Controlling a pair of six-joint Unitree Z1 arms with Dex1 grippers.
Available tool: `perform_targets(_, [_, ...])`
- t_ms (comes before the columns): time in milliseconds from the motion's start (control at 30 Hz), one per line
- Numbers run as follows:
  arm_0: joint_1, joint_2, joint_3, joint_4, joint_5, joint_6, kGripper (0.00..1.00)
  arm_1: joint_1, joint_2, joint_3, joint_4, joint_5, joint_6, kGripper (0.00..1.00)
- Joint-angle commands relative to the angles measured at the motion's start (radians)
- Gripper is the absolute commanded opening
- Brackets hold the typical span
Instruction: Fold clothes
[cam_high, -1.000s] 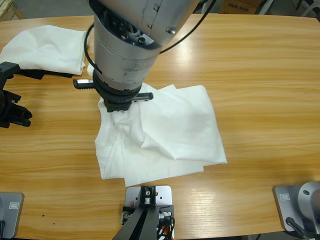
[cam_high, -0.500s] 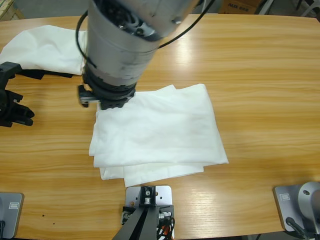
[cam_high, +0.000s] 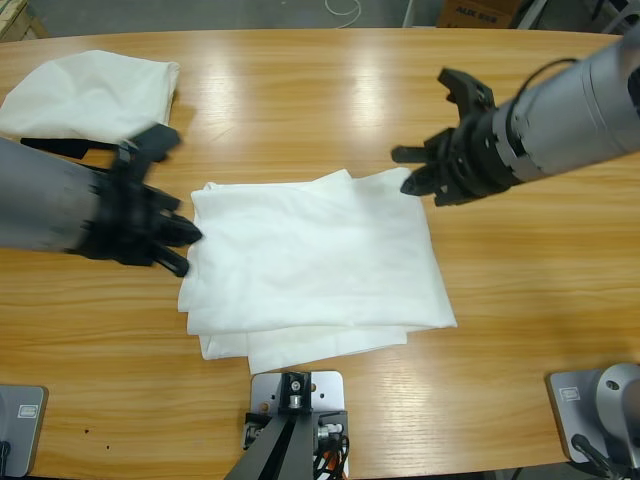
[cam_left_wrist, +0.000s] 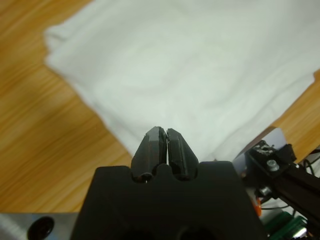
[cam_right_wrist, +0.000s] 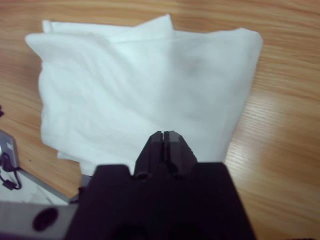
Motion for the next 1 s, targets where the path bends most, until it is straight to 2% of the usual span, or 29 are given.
perform_targets(33, [-0.124,0.191,0.041,-0.092,-0.019,0.000,0.000,-0.093,0.060,0.086,-0.142,0.079,-0.073,0.000])
perform_targets(200, [-0.163,0.269,0.090,-0.139,-0.020,-0.051,0.000,-0.118,0.170,0.078,-0.207,0.101,-0.079,0.000])
perform_targets(467, [-0.170,0.327,0.111,-0.142,-0.016,-0.106,0.000,-0.138,0.298,0.105,-0.269,0.101,-0.079,0.000])
perform_targets(767, [-0.210,0.322,0.155,-0.153,-0.016,-0.155,0.000,-0.275,0.430,0.165,-0.390,0.074,-0.084,0.000])
perform_targets(1000, [-0.240,0.321,0.197,-0.162,-0.018,-0.185,0.000,-0.360,0.426,0.169,-0.390,0.048,-0.136,0.000])
